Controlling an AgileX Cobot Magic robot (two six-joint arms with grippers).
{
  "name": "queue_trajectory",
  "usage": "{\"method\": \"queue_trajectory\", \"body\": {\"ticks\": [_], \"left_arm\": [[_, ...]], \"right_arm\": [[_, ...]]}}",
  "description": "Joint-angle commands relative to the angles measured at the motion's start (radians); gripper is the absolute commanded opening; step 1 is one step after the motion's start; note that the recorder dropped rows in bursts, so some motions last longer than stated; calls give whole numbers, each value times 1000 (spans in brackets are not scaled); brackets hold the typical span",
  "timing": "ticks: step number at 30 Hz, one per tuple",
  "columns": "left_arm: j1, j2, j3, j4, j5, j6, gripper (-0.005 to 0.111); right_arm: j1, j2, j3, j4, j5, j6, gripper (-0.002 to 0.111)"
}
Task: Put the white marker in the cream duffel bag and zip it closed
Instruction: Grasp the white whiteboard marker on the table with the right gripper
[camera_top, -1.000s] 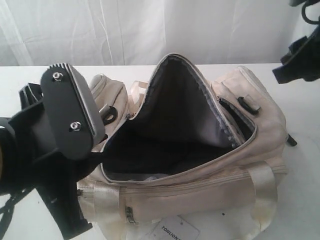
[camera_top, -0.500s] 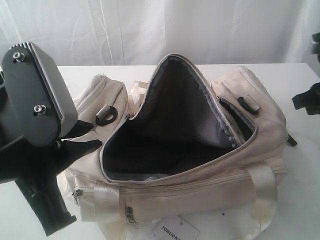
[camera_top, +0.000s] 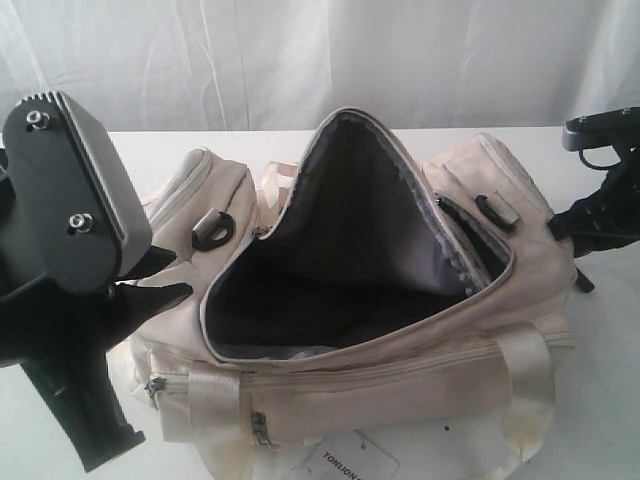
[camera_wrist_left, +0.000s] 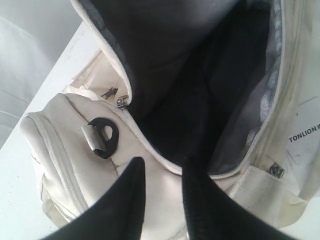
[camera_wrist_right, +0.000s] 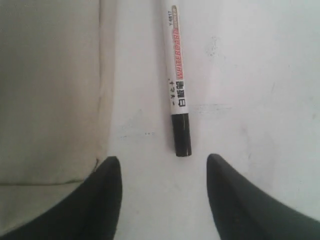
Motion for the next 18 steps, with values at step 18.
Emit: {"method": "queue_trajectory", "body": {"ticks": [18], "left_arm": [[-5,-8,-6,-5,20,-10,32]], "right_arm": [[-12,249,-101,-65,-53,-52,46]]}}
